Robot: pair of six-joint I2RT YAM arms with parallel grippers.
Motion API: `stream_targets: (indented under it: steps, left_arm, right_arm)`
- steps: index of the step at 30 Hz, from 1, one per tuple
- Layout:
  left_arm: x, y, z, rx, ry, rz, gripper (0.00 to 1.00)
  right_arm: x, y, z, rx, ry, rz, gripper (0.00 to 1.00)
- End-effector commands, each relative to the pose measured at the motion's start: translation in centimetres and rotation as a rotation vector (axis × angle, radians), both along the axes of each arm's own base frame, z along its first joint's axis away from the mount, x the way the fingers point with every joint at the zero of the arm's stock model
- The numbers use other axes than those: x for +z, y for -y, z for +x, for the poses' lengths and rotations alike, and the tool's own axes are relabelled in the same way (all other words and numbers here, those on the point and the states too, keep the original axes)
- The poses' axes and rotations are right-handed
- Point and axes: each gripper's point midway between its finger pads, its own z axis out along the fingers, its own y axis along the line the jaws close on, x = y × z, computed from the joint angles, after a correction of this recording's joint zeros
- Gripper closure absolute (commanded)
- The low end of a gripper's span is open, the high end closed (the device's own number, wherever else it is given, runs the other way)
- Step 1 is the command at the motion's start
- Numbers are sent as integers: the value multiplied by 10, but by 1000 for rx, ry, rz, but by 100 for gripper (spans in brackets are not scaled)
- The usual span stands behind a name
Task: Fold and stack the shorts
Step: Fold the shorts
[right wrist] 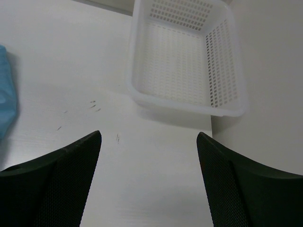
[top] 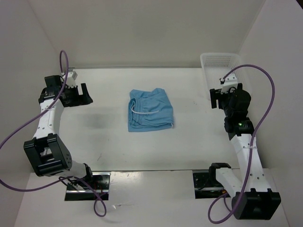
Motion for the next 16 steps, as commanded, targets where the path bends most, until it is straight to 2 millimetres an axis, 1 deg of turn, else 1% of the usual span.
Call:
stream_targets:
  steps: [1,2,3,5,6,7,9,10,11,12,16]
  left_arm:
    - [15,7,3,-36,66,-12,0]
    - [15,7,3,-36,66,-12,0]
    - [11,8,2,-36,57,-15,0]
    - [11,8,1,-36,57,-15,0]
    - [15,10,1,-44,68,-19,0]
    - [16,11,1,-50,70,-25,0]
    - [16,13,1,-58,73,-34,0]
    - [16,13,1,-58,73,-34,0]
    - [13,14,-1,-58,65,-37,0]
    - [13,16,-1,-65,67,-44,0]
    - [14,17,-1,-72,69,-51,0]
  right_arm:
    - [1,-1,-6,8,19,26,14]
    - [3,-1,-7,8,28,25,14]
    - [-1,-1,-8,8,19,26,14]
    - [-3,-1,-9,8,10,26,14]
    - [-3,-1,-9,8,10,26,14]
    - [-7,-1,-9,8,1,27,14]
    - [-5,-3,-10,17,10,29,14]
    - [-12,-3,-12,17,-10,30,14]
    - [-12,-5,-11,25,-10,33,14]
    - [-16,-5,-12,25,-19,33,14]
    - [-18,-5,-14,25,-19,33,13]
